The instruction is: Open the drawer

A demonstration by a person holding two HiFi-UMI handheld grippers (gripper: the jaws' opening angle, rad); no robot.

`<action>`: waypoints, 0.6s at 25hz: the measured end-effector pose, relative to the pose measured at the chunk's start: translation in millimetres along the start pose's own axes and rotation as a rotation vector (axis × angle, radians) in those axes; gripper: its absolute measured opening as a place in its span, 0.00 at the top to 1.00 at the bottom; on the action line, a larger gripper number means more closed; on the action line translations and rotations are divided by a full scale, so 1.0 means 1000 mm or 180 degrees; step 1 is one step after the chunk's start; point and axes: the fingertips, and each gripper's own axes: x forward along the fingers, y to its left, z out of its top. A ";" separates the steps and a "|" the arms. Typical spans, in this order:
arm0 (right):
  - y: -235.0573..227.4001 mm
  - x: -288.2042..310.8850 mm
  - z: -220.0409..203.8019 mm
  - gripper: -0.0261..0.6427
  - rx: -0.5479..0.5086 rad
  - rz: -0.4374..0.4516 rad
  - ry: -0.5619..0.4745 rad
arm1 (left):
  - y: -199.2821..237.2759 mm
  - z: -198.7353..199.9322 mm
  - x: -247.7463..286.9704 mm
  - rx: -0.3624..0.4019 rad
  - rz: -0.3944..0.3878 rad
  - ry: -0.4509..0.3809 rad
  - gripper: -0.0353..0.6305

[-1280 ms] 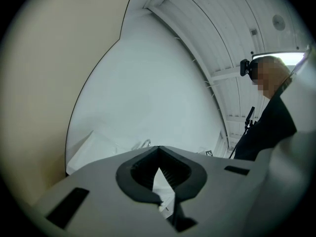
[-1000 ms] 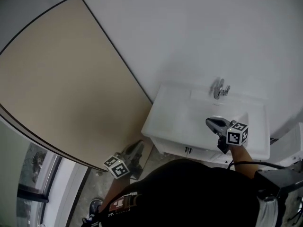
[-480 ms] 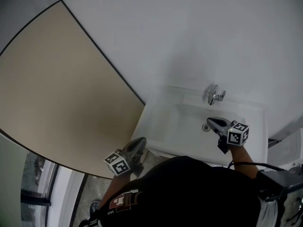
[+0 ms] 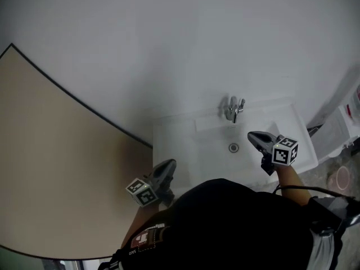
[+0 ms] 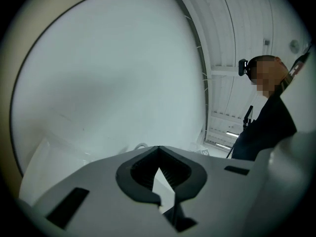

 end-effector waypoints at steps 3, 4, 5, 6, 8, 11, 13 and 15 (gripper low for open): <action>0.014 0.004 0.004 0.97 -0.0040 -0.0230 -0.0115 | 0.022 0.016 -0.004 0.0020 -0.0225 0.0093 0.95; 0.017 0.004 0.004 0.97 -0.0029 -0.0324 -0.0152 | 0.029 0.020 -0.005 0.0026 -0.0284 0.0133 0.95; 0.018 0.004 0.005 0.97 -0.0013 -0.0428 -0.0184 | 0.035 0.023 -0.005 0.0027 -0.0354 0.0178 0.95; 0.020 0.003 0.006 0.97 -0.0001 -0.0535 -0.0203 | 0.040 0.026 -0.002 0.0021 -0.0442 0.0230 0.95; 0.025 0.003 0.004 0.97 -0.0003 -0.0746 -0.0202 | 0.048 0.026 0.005 -0.0009 -0.0626 0.0369 0.95; 0.034 0.001 -0.005 0.97 -0.0009 -0.1033 -0.0182 | 0.063 0.015 0.013 -0.0102 -0.0904 0.0521 0.95; 0.037 -0.004 -0.010 0.97 -0.0005 -0.1194 -0.0171 | 0.068 0.007 0.018 -0.0198 -0.1048 0.0566 0.95; 0.037 -0.010 -0.015 0.97 -0.0004 -0.1328 -0.0148 | 0.073 -0.002 0.026 -0.0274 -0.1169 0.0627 0.95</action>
